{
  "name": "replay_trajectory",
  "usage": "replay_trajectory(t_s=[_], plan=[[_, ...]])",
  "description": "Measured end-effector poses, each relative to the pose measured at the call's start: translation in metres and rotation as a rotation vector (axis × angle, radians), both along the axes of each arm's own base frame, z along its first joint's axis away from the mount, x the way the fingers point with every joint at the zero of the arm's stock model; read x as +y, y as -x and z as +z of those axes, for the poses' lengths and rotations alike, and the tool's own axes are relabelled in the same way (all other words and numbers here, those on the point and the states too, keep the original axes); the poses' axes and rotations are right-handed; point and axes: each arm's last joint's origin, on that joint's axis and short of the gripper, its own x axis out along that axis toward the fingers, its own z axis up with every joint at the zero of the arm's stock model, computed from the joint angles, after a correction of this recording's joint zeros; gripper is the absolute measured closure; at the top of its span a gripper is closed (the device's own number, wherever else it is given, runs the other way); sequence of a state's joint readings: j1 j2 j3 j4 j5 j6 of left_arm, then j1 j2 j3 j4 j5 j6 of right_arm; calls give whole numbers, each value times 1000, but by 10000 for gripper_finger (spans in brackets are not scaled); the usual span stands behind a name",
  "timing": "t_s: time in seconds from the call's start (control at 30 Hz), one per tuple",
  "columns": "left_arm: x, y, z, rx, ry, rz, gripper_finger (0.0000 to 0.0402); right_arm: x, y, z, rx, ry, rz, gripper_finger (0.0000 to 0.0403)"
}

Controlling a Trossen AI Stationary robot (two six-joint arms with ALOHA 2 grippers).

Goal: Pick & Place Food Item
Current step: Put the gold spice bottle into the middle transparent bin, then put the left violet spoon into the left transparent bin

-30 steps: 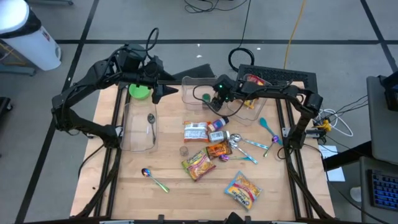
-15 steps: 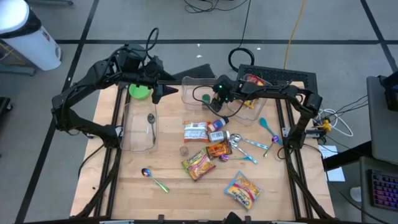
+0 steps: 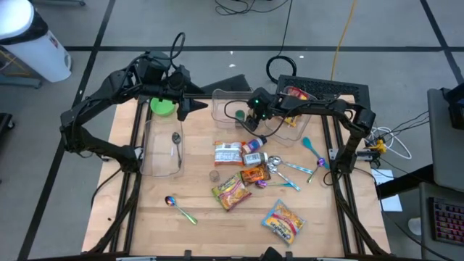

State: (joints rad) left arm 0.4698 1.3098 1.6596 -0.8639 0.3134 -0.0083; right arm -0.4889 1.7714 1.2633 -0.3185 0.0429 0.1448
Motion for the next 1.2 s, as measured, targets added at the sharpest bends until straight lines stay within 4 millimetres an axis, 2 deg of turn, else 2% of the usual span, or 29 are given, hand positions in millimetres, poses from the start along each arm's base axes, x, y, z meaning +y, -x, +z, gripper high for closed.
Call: replay_trajectory(t_s=[0.37,0.6,0.8,1.03,1.2], plan=[[0,0,0,0,0,0,107,0,0,1,3,9,16,81],[0,0,0,0,0,0,107,2,4,16,-44,25,35,76],[0,0,0,0,1,1,108,6,9,36,-102,63,42,76],[0,0,0,0,-3,-1,107,14,24,76,-208,145,59,78],[-1,2,1,-5,10,7,108,21,35,110,-347,224,77,78]])
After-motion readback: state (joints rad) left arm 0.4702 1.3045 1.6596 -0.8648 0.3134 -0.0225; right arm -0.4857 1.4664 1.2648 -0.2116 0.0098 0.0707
